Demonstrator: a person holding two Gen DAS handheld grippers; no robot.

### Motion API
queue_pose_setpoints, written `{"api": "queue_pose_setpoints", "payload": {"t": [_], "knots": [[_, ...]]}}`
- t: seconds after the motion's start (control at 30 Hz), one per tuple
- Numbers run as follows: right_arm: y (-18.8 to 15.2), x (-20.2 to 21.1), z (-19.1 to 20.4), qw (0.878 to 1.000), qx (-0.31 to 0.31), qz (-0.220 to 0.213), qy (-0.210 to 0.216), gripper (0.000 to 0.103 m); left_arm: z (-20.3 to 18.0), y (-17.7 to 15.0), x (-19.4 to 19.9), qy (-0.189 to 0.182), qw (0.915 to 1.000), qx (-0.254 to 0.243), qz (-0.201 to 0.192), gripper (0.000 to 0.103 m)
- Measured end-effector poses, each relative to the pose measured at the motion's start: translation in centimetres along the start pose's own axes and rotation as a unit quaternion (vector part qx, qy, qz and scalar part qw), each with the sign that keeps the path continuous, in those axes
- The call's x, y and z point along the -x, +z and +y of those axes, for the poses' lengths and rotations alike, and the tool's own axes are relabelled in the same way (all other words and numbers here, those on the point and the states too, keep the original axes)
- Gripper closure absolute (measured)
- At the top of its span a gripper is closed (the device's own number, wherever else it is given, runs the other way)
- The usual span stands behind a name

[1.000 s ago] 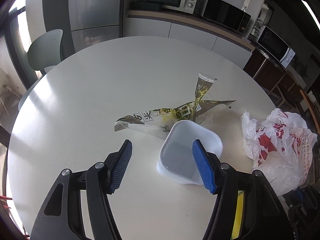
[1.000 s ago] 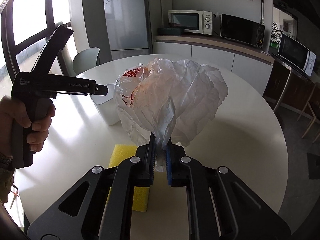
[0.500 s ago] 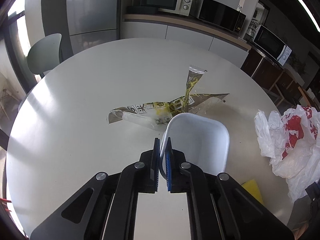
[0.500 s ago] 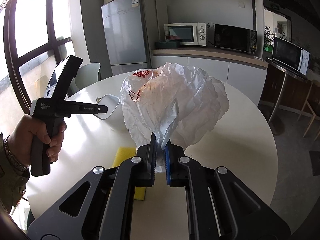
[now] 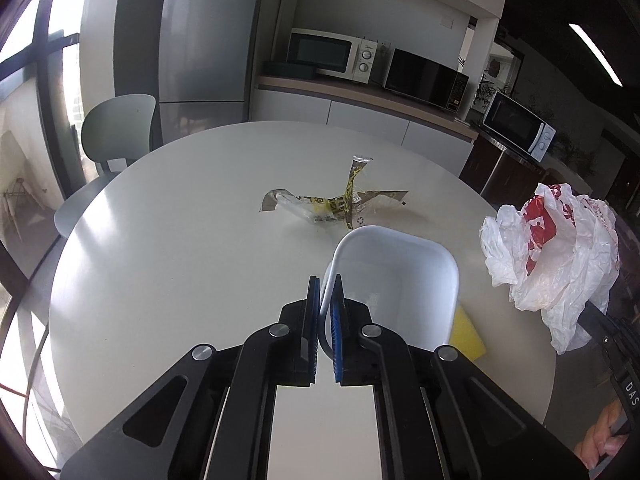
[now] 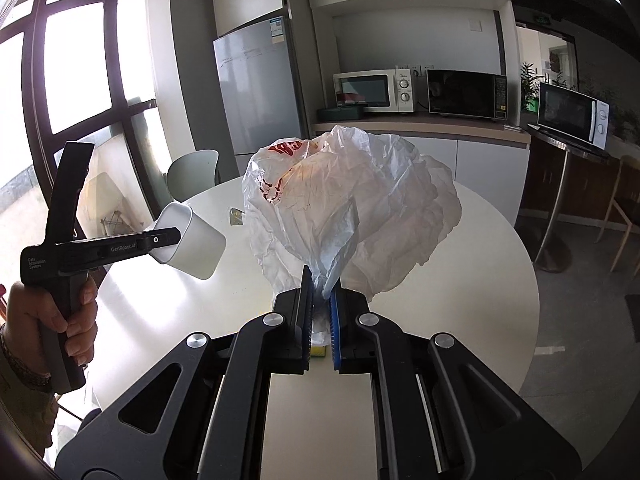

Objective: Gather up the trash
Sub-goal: 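Carry the white cup and white plastic bag down toward the wastebasket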

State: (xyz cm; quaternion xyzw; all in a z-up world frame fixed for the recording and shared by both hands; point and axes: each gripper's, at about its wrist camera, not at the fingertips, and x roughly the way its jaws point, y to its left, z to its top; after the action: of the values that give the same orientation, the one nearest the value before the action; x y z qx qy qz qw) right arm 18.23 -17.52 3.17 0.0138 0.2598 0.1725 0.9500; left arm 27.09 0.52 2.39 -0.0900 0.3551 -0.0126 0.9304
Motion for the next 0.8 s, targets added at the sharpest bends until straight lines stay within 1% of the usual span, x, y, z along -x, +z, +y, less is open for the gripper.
{"api": "queue_pose_setpoints", "payload": {"t": [0.13,0.23,0.33,0.53,0.67,0.8], "knots": [[-0.7,1.8,0.3,1.0,0.005,-0.003,0.006,0.096,-0.2,-1.9,2.5,-0.006,0.9999,0.002,-0.014,0.098],[-1.1,3.4,0.1,1.0,-0.005,-0.007,0.027,0.096,-0.8,-3.2,4.2,-0.008,0.9996,-0.002,-0.027,0.098],[-1.7,5.4,0.2,0.999,-0.004,-0.014,0.035,0.096,-1.4,-4.6,5.7,-0.01,0.9993,-0.009,-0.036,0.098],[-3.4,8.9,1.4,0.999,-0.002,-0.02,0.05,0.096,-1.3,-7.4,8.0,-0.01,0.9992,-0.013,-0.037,0.098],[-4.6,10.3,2.2,0.998,0.001,-0.012,0.066,0.096,-1.0,-9.6,9.8,-0.012,0.9991,-0.016,-0.037,0.098],[-6.1,11.7,2.9,0.997,0.011,0.0,0.073,0.096,-0.5,-11.6,11.0,-0.015,0.9993,-0.019,-0.028,0.098]]}}
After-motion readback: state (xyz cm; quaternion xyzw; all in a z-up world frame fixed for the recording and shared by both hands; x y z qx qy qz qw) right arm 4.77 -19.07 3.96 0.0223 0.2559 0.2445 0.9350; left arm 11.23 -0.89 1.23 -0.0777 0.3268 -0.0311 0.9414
